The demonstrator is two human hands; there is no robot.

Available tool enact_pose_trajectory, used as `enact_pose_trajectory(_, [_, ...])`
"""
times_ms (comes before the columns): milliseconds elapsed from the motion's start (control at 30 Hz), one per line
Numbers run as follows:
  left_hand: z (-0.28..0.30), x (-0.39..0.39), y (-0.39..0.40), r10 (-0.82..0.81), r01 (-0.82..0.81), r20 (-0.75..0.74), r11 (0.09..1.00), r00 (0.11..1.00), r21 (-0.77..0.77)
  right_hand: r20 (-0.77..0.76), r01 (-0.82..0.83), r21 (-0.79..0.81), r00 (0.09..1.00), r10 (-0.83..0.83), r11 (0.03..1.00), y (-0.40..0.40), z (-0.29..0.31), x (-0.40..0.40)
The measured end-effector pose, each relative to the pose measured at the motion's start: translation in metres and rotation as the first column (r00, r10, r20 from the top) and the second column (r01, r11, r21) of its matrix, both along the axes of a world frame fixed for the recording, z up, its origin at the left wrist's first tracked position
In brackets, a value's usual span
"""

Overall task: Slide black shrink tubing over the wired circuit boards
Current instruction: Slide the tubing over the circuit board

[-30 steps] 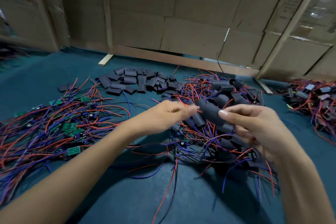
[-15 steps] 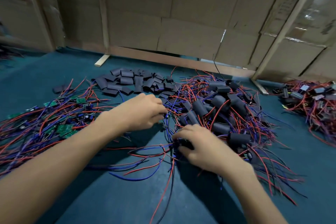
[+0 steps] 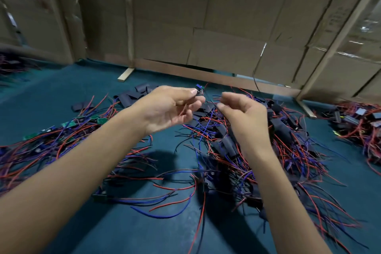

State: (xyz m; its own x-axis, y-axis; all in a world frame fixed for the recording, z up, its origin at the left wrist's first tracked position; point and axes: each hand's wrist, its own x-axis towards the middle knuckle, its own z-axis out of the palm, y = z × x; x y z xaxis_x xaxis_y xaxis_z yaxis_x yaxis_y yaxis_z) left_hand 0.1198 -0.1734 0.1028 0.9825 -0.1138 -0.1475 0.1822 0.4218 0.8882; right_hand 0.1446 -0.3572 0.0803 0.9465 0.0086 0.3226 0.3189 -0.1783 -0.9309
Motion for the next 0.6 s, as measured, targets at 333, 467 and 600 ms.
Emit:
enact_pose_trajectory(333, [-0.030,0.008,-0.005,-0.056,-0.094,-0.333,0.904,0.941,-0.416,-0.431,-0.268,0.183,0.843,0.322,0.946,0.003,0.001,0.021])
enact_pose_trajectory(467, [-0.048,0.002,-0.020,-0.095,0.047,-0.317,0.987,0.944,-0.154,-0.503,-0.412,0.029,0.781,0.369,0.911,0.012,-0.005,0.026])
enact_pose_trajectory(600, [-0.059,0.005,-0.018,-0.009,0.045,-0.202,0.984,0.979,0.172,-0.517,-0.435,0.064,0.756,0.403,0.898,0.001,0.000,0.035])
